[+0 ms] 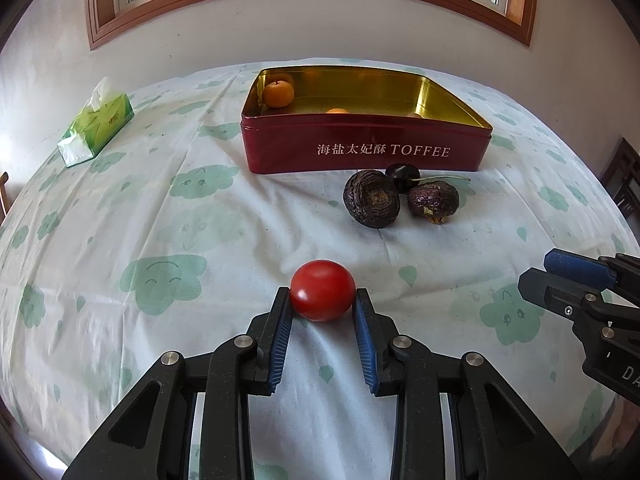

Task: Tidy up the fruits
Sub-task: 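Close the left tool on the red tomato, then grasp a dark brown fruit with the right tool while the left tool holds the tomato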

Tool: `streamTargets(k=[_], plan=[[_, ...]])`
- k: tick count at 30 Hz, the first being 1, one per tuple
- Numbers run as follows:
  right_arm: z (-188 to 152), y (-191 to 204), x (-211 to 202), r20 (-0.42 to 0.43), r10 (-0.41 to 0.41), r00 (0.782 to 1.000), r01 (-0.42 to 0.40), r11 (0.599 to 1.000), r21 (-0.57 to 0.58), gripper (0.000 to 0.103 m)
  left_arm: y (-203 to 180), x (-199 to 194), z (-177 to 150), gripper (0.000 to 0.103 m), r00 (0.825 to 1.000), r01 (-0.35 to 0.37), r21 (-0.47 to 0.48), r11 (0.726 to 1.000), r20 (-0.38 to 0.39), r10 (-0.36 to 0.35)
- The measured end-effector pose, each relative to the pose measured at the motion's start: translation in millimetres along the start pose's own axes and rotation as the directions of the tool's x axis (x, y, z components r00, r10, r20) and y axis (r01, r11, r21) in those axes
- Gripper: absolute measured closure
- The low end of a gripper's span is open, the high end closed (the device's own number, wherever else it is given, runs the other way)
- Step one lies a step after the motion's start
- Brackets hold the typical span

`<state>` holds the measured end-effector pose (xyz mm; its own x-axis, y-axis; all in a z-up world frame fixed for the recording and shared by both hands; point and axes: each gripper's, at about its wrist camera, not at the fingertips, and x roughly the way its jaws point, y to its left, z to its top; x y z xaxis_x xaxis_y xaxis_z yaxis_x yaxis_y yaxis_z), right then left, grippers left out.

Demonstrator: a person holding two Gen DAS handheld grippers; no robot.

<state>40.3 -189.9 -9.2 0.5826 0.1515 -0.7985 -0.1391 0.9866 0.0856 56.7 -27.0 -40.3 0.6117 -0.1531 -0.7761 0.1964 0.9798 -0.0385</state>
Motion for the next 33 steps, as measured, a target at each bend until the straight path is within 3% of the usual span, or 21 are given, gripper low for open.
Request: streamTargets(k=[15, 33], plan=[[21.3, 2.5, 30.4, -0.023, 0.024, 0.999, -0.024, 1.000, -0.012, 0.066, 10.8, 2.7, 3.6, 0.071, 1.000, 0.003, -0.012, 1.000, 0.006, -0.003], [46.5, 23.2, 64.9, -0.022, 0.014, 1.000, -0.017, 0.993, -0.115, 0.066, 8.1, 3.0, 3.3, 0.071, 1.000, 0.001, 0.002, 1.000, 0.009, -0.001]])
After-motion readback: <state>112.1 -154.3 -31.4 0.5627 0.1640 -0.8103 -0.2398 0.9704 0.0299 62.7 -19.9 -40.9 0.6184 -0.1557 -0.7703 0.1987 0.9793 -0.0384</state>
